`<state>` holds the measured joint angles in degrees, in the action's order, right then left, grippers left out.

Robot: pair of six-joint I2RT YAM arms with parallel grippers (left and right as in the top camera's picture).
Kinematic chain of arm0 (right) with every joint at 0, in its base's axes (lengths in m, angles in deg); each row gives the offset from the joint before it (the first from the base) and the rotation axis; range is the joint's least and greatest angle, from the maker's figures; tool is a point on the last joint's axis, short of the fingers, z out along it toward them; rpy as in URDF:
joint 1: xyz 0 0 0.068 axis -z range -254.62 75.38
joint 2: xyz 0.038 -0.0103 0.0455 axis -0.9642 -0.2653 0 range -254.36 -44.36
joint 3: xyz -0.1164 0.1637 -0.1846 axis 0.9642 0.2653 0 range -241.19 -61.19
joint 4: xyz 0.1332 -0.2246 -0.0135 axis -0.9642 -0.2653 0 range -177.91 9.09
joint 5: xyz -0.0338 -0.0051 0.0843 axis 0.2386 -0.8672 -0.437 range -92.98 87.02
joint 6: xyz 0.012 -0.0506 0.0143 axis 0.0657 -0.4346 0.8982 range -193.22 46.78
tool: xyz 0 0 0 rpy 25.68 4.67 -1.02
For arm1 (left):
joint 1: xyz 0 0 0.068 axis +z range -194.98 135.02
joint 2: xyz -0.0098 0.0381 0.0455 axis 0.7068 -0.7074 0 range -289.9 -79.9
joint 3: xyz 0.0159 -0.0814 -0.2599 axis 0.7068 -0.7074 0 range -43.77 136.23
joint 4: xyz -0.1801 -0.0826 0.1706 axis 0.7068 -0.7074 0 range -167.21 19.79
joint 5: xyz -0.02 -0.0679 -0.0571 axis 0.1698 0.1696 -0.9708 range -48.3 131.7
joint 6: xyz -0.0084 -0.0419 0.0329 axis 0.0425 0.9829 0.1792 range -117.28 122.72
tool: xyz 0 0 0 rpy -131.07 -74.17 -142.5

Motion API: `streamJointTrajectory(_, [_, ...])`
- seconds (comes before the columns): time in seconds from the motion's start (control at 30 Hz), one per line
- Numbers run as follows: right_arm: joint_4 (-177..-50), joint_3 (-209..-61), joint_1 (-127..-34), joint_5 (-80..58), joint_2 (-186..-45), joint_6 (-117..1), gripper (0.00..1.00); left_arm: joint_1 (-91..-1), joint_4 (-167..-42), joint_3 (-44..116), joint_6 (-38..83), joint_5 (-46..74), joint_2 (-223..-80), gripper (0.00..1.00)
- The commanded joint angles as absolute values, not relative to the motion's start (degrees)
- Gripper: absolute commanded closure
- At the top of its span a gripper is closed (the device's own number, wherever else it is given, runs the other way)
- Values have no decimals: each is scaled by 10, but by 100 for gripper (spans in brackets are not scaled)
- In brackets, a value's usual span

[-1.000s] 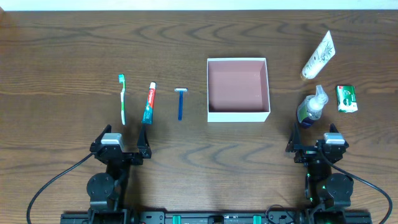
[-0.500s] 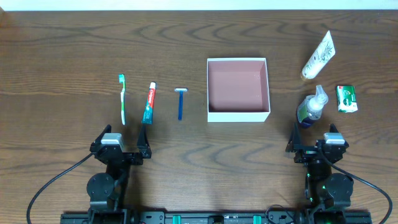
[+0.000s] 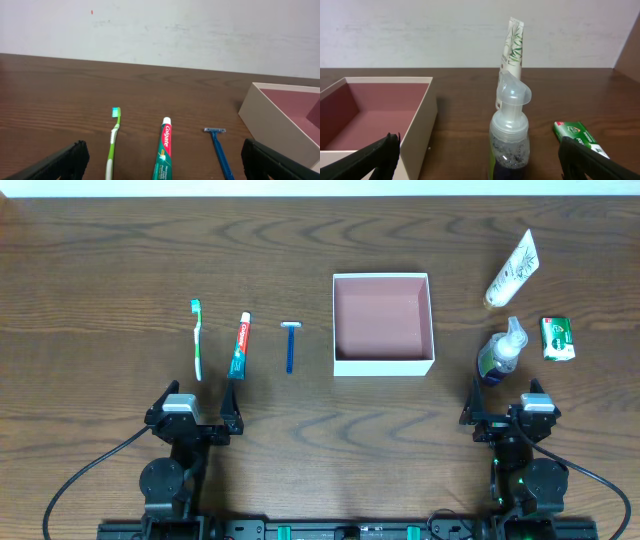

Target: Pack container

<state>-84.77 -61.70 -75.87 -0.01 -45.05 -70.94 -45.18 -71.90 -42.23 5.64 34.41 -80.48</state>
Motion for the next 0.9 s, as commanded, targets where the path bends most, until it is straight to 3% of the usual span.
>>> streamJointTrajectory(0.0, [-850,-615,-760,-2,-447,-718,1,-449,-736,-435,49,346,-801,2])
streamJointTrajectory(0.87, [-850,-615,-760,-2,-447,-718,1,-449,-736,-435,86,332,-802,2])
